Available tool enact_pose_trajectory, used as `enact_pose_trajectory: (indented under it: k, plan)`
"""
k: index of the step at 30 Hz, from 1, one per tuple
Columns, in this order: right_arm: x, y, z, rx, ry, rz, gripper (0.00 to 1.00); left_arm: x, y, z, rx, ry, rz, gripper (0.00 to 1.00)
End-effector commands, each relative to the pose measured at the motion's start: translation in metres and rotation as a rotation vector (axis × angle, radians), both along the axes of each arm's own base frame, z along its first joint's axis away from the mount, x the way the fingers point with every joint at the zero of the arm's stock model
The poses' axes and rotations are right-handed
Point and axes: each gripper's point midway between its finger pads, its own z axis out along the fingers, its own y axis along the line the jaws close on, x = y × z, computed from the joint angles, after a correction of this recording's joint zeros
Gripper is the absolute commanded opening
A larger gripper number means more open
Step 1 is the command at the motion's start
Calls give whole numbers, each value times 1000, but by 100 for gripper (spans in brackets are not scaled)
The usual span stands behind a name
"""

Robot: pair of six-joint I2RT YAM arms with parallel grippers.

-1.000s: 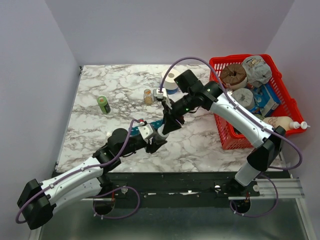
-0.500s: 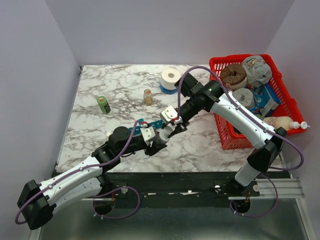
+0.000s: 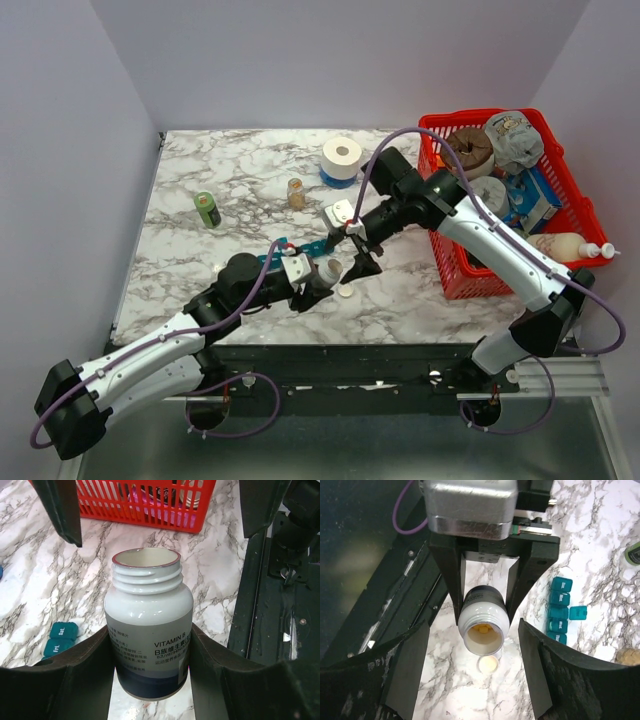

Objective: Sort the pills into containers

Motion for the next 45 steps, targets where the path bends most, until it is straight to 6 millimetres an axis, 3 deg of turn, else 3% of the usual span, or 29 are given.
enact_pose_trajectory:
  k: [1,4,9,13,20,25,31,32,37,38,40,42,45]
  plan:
    - [14,5,21,48,71,-96,79,8,5,8,-5,-31,50,0]
    - [35,-3,23,65,129,-200,79,9,10,10,-9,-43,76,0]
    - [64,-17,0,24,183,-436,79,14,17,8,41,-73,102,0]
    - [70,-25,-9,22,259,-510,79,17,30,0,124,-97,135,0]
    - [71,-32,-1,74,288,-462,82,28,61,-9,187,-124,245,0]
    - [76,-33,-14,53,313,-456,84,41,70,7,85,-152,317,0]
    - [84,-35,-23,49,329,-461,84,69,82,55,-242,-106,423,0]
    - [87,-37,-25,40,325,-476,84,73,84,72,-329,-129,428,0]
    - [83,-42,-35,34,336,-476,84,101,125,129,-708,-29,505,0]
    - [83,-42,-35,36,337,-473,84,105,131,148,-787,-40,490,0]
    - [82,-43,-36,39,338,-472,84,111,143,166,-916,37,468,0]
    - [81,-44,-38,39,340,-469,84,108,150,191,-1025,-2,396,0]
    - [80,-45,-40,36,344,-473,84,102,144,215,-1067,-13,281,0]
